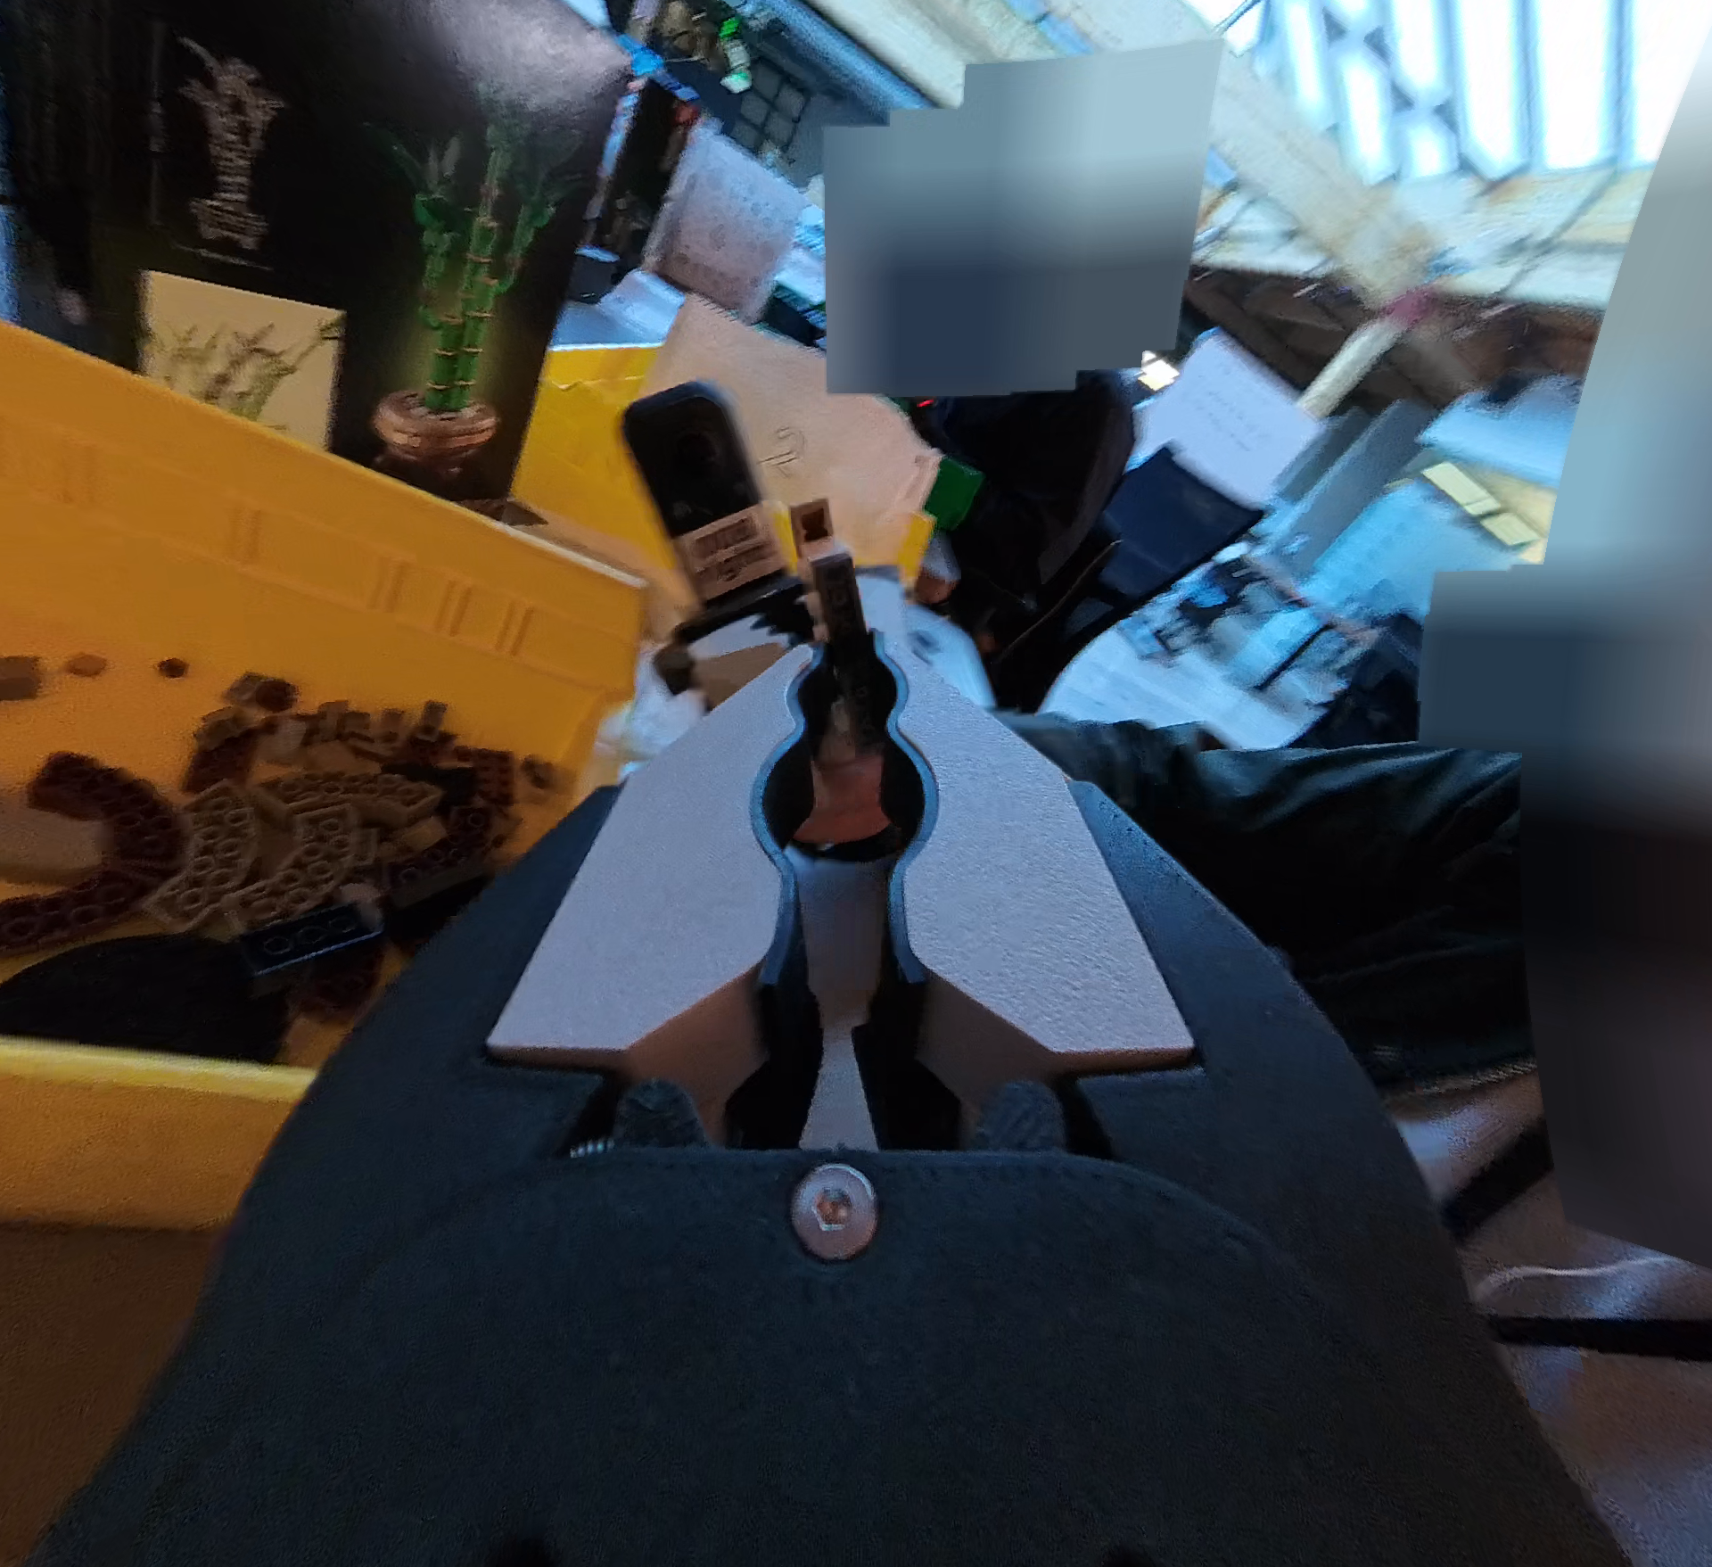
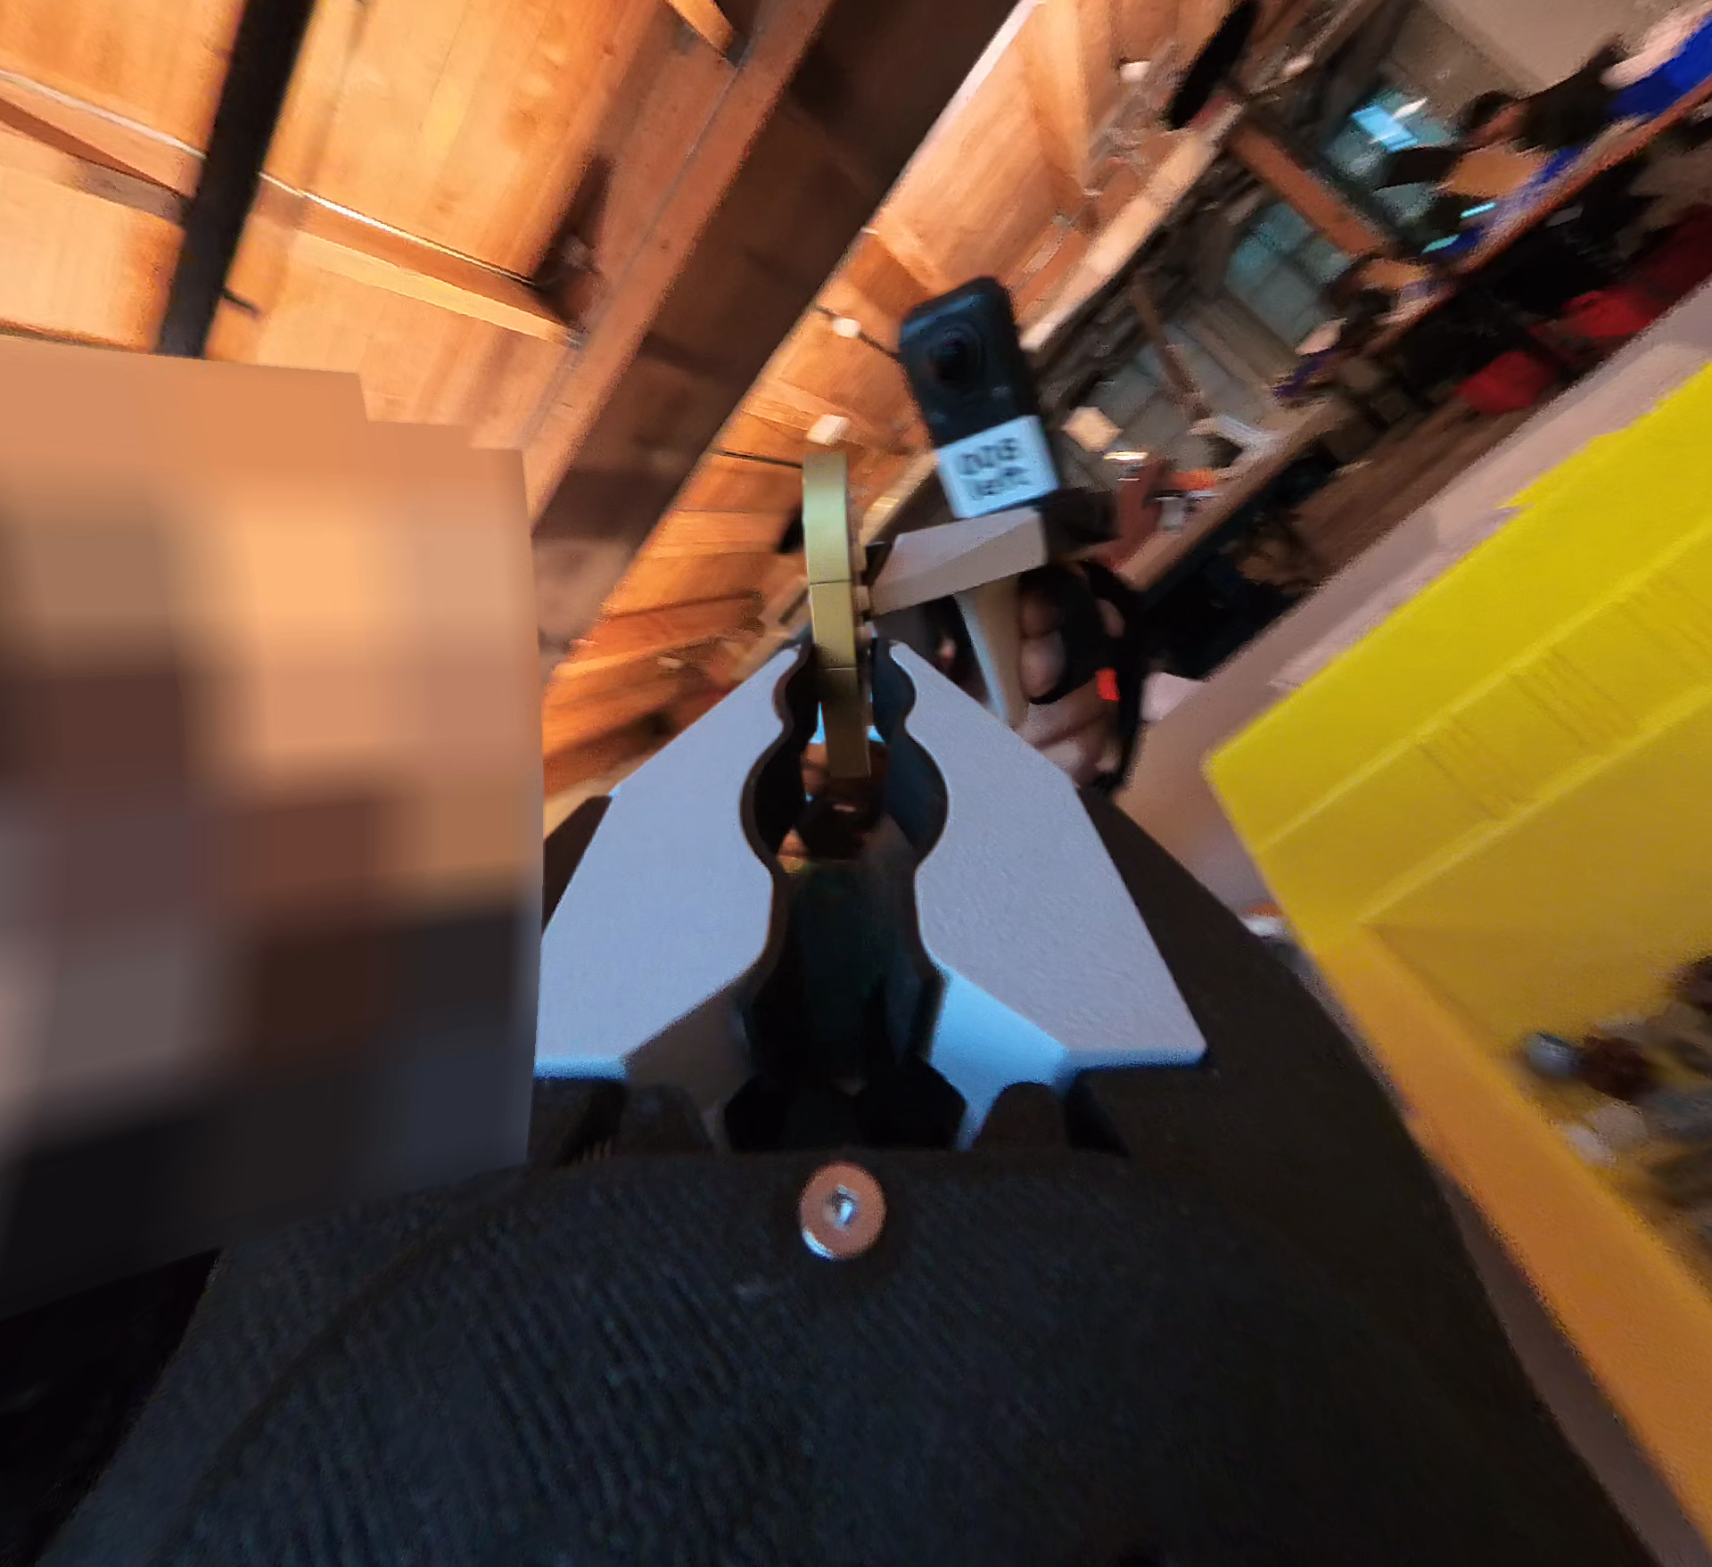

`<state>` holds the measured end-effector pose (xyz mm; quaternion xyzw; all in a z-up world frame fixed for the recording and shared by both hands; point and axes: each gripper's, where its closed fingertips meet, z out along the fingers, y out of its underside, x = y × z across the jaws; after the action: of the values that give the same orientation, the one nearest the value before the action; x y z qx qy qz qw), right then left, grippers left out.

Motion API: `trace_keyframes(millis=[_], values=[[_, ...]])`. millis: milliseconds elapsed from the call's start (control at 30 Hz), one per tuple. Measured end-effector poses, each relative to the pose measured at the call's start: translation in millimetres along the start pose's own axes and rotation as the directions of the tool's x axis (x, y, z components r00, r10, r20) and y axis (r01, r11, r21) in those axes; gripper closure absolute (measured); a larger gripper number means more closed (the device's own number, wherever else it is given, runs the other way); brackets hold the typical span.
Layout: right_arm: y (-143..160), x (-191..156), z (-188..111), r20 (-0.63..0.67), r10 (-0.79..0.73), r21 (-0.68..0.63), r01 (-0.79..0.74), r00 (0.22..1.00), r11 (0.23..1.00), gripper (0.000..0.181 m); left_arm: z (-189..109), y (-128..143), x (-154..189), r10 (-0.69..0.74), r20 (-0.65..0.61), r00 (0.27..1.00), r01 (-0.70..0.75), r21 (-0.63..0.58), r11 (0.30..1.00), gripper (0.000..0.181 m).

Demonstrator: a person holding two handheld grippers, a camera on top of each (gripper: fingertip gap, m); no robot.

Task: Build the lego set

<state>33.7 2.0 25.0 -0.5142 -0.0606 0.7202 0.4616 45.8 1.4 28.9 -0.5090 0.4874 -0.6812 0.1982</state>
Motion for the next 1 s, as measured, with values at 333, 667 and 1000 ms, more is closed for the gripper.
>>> trace_keyframes(millis=[333, 667, 1000], values=[[-6.6, 9.8, -5.9, -0.184, -0.239, -0.046, 0.235, 0.953, 0.971, 0.173, 1.6, -0.2, -6.4, 0.137, 0.129, 0.982, -0.136, -0.022, 0.991, 0.175], [2.1, 14.6, -5.1, -0.161, -0.295, -0.1, 0.282, 0.942, 0.954, 0.172, 3.1, 12.1, -8.2, 0.079, 0.069, 0.994, -0.073, -0.081, 0.994, 0.173], [9.8, 19.8, -6.5, -0.145, -0.289, -0.148, 0.268, 0.946, 0.952, 0.155, -3.1, 24.4, -5.7, -0.014, 0.033, 0.999, 0.02, -0.195, 0.981, 0.173]])
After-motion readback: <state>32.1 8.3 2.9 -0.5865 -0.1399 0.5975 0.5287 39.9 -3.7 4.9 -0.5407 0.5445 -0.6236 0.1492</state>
